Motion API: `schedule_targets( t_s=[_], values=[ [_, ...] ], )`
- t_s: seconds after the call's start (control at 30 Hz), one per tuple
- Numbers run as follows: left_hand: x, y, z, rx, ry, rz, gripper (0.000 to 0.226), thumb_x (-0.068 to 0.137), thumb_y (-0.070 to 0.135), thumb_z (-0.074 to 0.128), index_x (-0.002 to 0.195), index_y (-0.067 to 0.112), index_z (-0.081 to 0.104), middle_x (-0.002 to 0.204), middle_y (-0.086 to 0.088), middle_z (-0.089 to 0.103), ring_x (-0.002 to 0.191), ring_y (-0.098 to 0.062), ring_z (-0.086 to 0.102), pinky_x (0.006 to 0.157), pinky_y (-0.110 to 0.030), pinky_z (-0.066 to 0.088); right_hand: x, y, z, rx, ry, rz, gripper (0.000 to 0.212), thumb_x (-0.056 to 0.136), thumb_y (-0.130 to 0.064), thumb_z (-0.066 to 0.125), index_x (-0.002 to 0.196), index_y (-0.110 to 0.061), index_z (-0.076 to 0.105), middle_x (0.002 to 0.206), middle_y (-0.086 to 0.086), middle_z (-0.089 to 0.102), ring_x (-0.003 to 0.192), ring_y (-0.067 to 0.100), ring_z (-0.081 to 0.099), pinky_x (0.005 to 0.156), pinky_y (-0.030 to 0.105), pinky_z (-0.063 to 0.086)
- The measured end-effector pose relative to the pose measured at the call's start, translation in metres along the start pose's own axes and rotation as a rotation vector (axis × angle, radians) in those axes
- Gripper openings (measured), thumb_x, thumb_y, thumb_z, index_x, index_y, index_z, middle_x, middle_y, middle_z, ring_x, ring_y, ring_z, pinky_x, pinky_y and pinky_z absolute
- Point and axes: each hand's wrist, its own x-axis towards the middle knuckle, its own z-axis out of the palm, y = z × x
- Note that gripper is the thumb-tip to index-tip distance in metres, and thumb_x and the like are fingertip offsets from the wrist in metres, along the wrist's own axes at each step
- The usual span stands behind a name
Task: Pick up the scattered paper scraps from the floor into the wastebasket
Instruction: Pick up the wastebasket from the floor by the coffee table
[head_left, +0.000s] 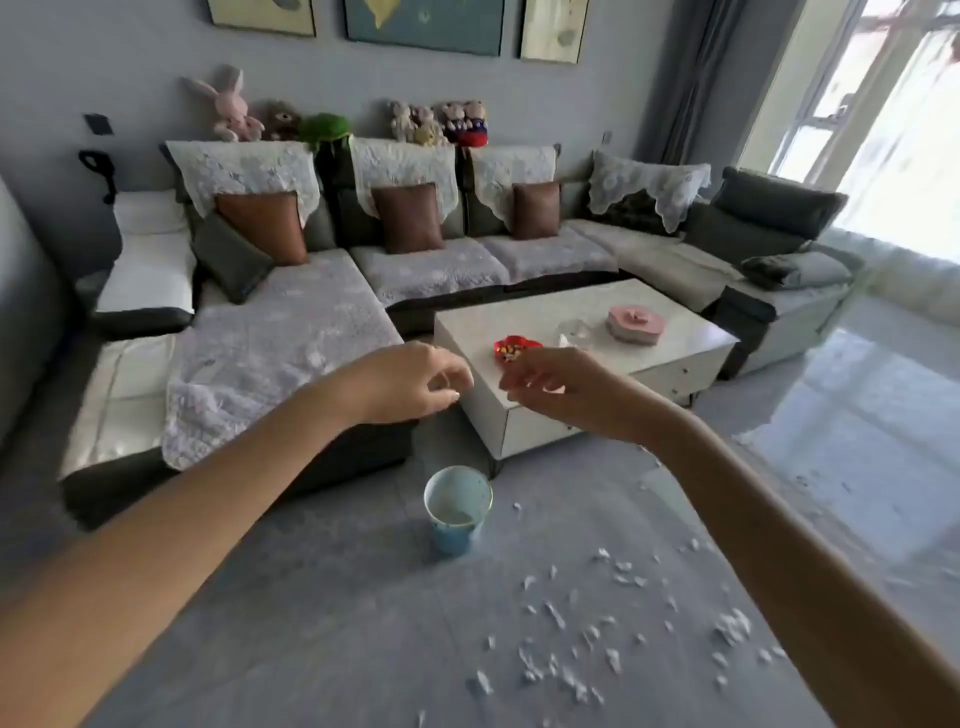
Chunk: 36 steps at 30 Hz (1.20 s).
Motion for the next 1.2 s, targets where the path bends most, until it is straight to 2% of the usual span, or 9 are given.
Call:
schedule_targets(
  t_s=[0.13,0.3,0.47,0.6,0.7,0.9,0.97,1.1,1.2],
  values=[
    [0.009,-0.006,0.066,-0.081,-0.16,-0.078,0.024,0.094,0.019,0.055,0.116,0.02,0.064,0.114,0.006,0.067,0.101,-0.008,0.062,0.09,-0.027,0.047,-0.023,0.05,0.038,0.076,-0.132,0.173,0.011,0.089,-0.018,0.059,0.098,-0.019,0.065,0.094,-0.003,0.067,0.087,0.013,0.063,0.077,0.02,0.05],
    [0.011,-0.028,0.115,-0.178,-0.225,-0.122,0.021,0.091,0.022,0.057,0.11,0.024,0.067,0.106,0.009,0.069,0.098,-0.008,0.064,0.092,-0.034,0.05,-0.036,0.087,0.084,0.174,-0.164,0.279,0.015,0.089,-0.015,0.059,0.103,-0.014,0.066,0.093,-0.003,0.064,0.086,0.019,0.064,0.078,0.024,0.049],
    [0.019,-0.069,0.132,-0.255,-0.26,-0.16,0.023,0.092,0.019,0.057,0.112,0.02,0.068,0.108,0.006,0.069,0.099,-0.009,0.064,0.094,-0.031,0.05,-0.023,0.105,0.129,0.238,-0.149,0.409,0.017,0.091,-0.017,0.055,0.105,-0.015,0.065,0.099,-0.001,0.066,0.088,0.017,0.062,0.073,0.015,0.046],
    [0.042,-0.141,0.134,-0.273,-0.296,-0.151,0.023,0.093,0.019,0.057,0.114,0.02,0.067,0.111,0.008,0.068,0.102,-0.005,0.062,0.096,-0.029,0.048,0.02,0.118,0.17,0.326,-0.143,0.544,0.02,0.091,-0.014,0.052,0.106,-0.016,0.065,0.103,0.003,0.068,0.094,0.02,0.063,0.083,0.026,0.049],
    [0.063,-0.196,0.134,-0.26,-0.349,-0.114,0.022,0.093,0.022,0.057,0.112,0.023,0.067,0.11,0.01,0.067,0.102,-0.005,0.062,0.095,-0.029,0.049,0.058,0.13,0.198,0.355,-0.05,0.663,0.019,0.091,-0.013,0.052,0.103,-0.017,0.066,0.103,0.005,0.069,0.096,0.022,0.063,0.086,0.031,0.049],
    [0.113,-0.303,0.131,-0.282,-0.512,-0.026,0.019,0.094,0.022,0.056,0.108,0.026,0.068,0.109,0.008,0.068,0.102,-0.008,0.061,0.095,-0.033,0.048,0.134,0.134,0.249,0.454,0.121,0.903,0.019,0.092,-0.015,0.052,0.105,-0.017,0.065,0.099,0.002,0.067,0.091,0.018,0.062,0.083,0.031,0.049],
    [0.134,-0.327,0.133,-0.288,-0.544,0.004,0.018,0.093,0.023,0.057,0.106,0.028,0.068,0.108,0.009,0.068,0.102,-0.009,0.061,0.095,-0.035,0.049,0.15,0.132,0.256,0.468,0.16,0.968,0.019,0.093,-0.019,0.052,0.106,-0.019,0.065,0.1,0.0,0.067,0.089,0.016,0.061,0.076,0.026,0.051],
    [0.176,-0.358,0.144,-0.361,-0.612,0.025,0.018,0.094,0.024,0.056,0.104,0.032,0.068,0.105,0.013,0.067,0.099,-0.003,0.062,0.093,-0.033,0.051,0.171,0.142,0.27,0.503,0.174,1.071,0.018,0.093,-0.019,0.053,0.107,-0.019,0.064,0.097,-0.006,0.064,0.086,0.01,0.058,0.07,0.009,0.04],
    [0.202,-0.371,0.158,-0.43,-0.61,0.011,0.018,0.094,0.02,0.055,0.1,0.031,0.068,0.103,0.012,0.069,0.097,-0.007,0.064,0.091,-0.034,0.052,0.182,0.164,0.273,0.501,0.177,1.135,0.019,0.092,-0.019,0.053,0.109,-0.02,0.063,0.1,-0.007,0.064,0.085,0.011,0.058,0.068,0.006,0.041]
  ],
)
